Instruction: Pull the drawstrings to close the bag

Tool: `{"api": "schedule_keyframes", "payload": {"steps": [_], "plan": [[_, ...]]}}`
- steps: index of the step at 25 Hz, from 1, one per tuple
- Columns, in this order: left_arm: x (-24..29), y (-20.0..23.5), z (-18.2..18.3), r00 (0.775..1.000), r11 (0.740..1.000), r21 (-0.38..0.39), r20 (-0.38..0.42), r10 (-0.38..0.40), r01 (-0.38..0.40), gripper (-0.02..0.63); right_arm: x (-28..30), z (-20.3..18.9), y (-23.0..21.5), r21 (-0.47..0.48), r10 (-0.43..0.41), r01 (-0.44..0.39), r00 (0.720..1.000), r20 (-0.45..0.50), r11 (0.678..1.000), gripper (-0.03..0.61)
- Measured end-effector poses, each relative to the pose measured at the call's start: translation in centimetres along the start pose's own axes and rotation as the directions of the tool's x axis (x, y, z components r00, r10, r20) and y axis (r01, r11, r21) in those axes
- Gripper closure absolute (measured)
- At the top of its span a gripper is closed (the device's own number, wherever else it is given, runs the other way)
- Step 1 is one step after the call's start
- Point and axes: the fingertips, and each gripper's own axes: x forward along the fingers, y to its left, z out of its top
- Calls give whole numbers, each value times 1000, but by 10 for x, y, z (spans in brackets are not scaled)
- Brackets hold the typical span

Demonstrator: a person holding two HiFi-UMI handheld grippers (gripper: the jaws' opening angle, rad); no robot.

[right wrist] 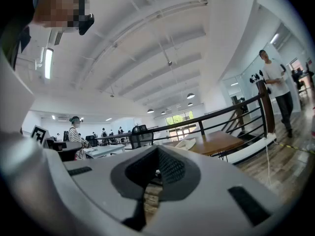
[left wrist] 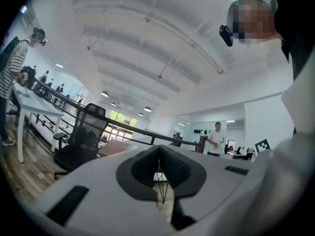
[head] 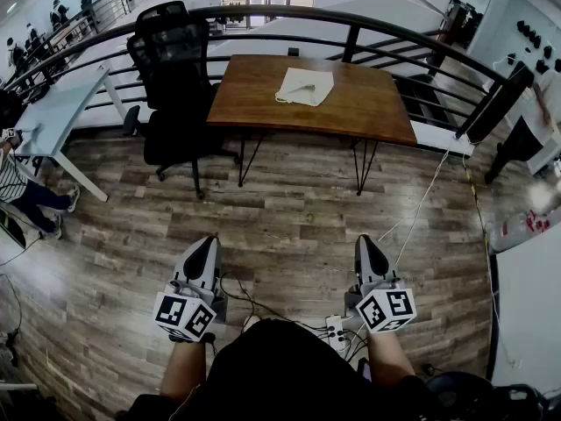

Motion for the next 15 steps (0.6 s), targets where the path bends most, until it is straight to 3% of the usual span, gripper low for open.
{"api": "schedule_keyframes", "payload": {"steps": [15], "plan": [[-10,27,9,999,999,23,-21,-44,44,598,8,-12,41,35,9,-8,1000,-22,999,584]]}}
